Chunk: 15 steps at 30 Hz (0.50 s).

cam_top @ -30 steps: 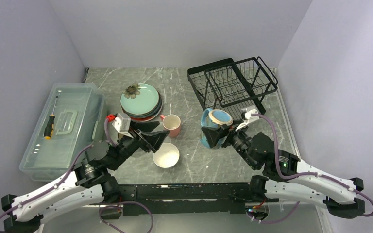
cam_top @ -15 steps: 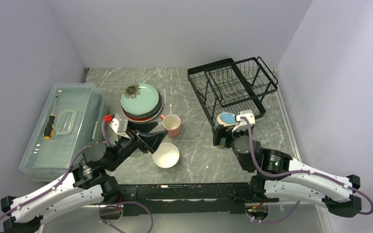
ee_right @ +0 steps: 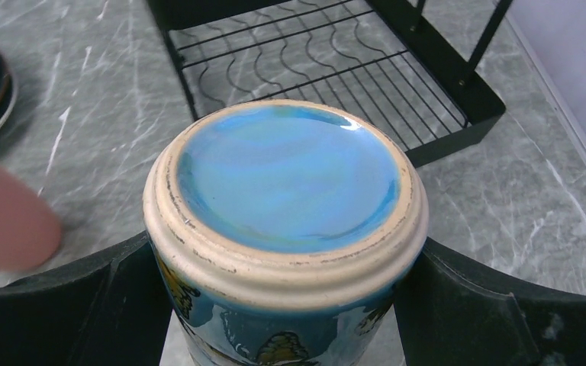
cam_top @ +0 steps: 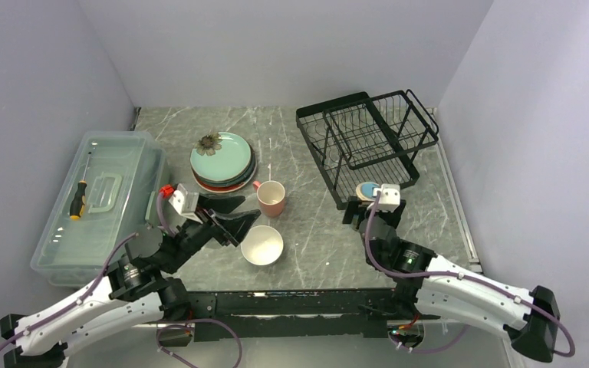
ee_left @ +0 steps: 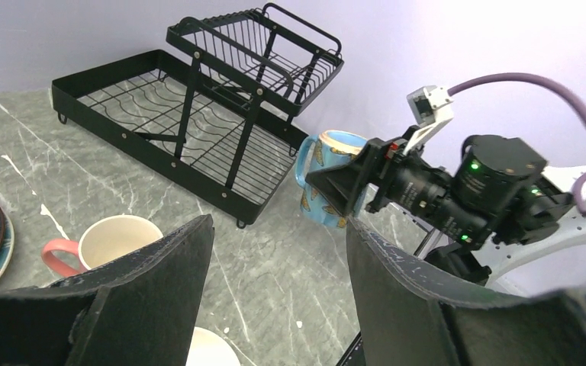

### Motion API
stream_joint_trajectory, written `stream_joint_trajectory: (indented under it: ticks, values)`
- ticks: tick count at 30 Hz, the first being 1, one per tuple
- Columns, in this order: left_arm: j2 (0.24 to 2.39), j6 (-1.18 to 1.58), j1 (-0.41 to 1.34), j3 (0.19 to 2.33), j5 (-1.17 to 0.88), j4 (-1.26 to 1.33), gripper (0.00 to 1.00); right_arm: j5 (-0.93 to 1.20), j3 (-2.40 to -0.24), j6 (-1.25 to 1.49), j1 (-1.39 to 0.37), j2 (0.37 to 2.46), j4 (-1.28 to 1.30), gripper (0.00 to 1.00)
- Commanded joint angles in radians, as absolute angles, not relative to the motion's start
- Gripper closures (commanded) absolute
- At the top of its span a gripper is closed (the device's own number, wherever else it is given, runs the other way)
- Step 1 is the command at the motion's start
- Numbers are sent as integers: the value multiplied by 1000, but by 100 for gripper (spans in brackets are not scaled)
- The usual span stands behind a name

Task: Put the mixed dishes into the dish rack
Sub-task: Turn the cup upside down in the dish rack.

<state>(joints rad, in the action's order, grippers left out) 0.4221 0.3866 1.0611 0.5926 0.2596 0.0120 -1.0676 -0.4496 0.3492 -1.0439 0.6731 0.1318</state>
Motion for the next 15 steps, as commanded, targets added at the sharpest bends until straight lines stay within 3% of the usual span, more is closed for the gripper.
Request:
stream_joint_trajectory:
  ticks: [1, 15]
  values:
    - [383, 377, 1065, 600, 255, 2, 31, -1000, -417, 304, -931, 646, -197, 43]
    - [322, 369, 1065, 601, 263, -55, 31, -843, -333, 103, -790, 770, -505, 44]
